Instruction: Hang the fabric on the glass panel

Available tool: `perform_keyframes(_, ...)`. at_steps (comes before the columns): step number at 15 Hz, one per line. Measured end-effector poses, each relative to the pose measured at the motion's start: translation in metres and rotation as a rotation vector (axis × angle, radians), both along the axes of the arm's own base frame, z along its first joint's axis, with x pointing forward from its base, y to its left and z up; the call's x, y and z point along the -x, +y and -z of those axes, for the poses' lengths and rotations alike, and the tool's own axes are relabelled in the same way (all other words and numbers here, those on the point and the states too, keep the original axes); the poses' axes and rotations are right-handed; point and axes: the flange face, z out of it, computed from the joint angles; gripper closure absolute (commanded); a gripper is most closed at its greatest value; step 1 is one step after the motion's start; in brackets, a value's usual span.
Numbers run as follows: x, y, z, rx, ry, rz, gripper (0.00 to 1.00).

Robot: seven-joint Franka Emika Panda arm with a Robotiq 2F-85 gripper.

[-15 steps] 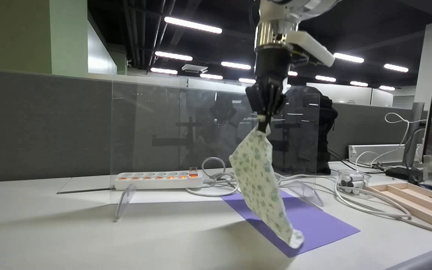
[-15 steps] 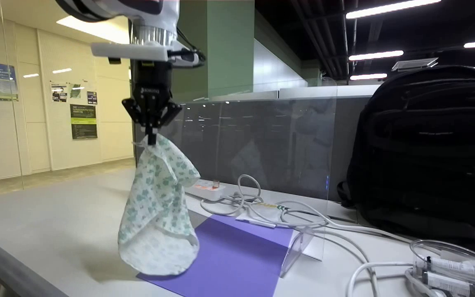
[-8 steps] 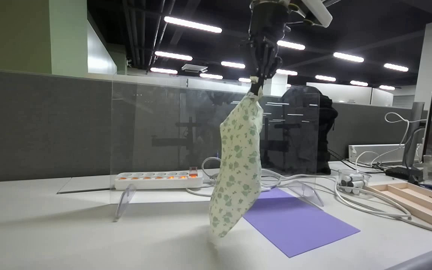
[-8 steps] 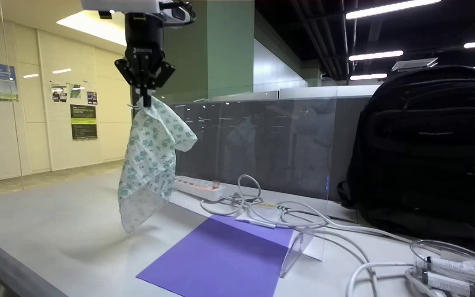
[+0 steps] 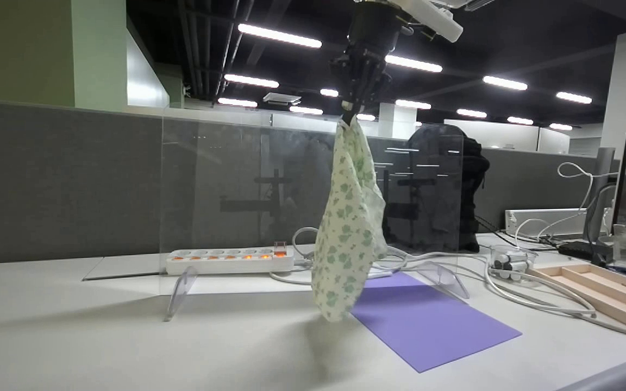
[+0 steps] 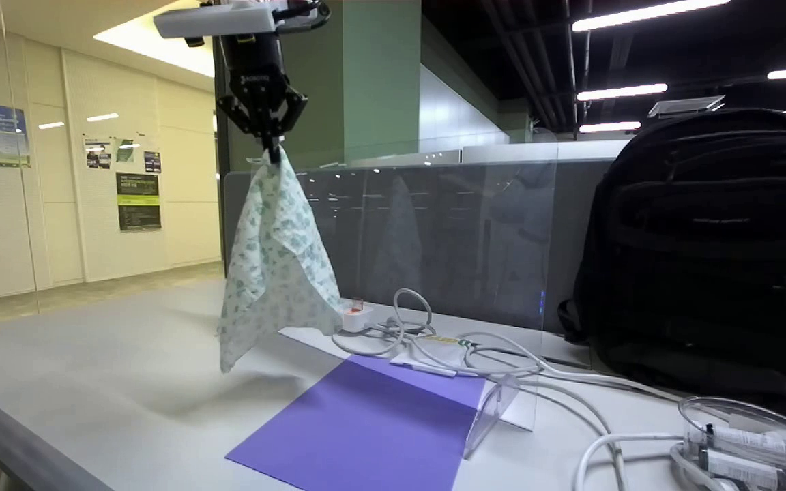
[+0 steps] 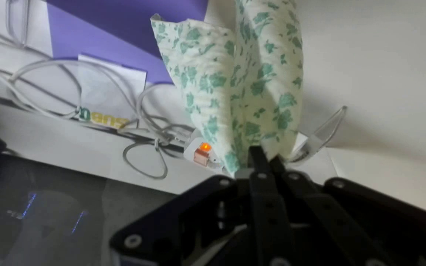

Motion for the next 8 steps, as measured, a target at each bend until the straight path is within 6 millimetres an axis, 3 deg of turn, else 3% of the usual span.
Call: perform_keyframes(8, -0.023, 0.015, -0.065, 0.001, -0.313, 0.021, 1.0)
